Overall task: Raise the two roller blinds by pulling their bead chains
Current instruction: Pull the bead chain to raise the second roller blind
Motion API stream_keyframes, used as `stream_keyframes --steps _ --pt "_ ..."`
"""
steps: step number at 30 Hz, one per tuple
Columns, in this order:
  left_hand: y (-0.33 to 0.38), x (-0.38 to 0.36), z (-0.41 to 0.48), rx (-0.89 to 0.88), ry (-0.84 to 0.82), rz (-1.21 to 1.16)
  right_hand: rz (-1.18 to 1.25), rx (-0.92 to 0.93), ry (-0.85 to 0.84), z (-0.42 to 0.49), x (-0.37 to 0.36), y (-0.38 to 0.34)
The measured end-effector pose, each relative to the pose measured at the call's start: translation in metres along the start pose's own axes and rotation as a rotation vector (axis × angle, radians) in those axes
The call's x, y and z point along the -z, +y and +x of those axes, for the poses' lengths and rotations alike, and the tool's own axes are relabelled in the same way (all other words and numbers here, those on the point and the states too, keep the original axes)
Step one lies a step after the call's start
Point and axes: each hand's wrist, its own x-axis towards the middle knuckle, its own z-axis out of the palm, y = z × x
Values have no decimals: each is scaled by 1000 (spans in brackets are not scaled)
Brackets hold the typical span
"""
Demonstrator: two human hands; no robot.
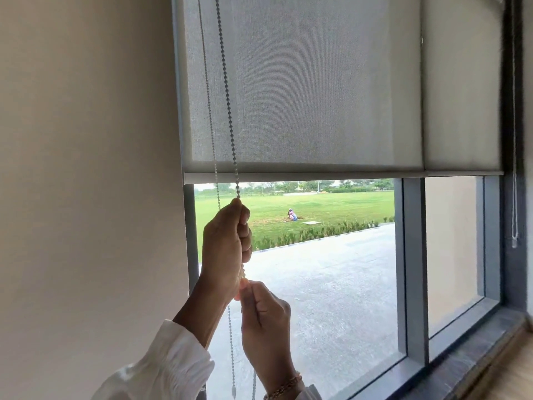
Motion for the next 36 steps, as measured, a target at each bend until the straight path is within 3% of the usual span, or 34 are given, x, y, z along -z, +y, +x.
stream_keyframes --steps 36 --pt "3 8 -17 -53 86 63 -2 -46 -20 -12 -10 -7"
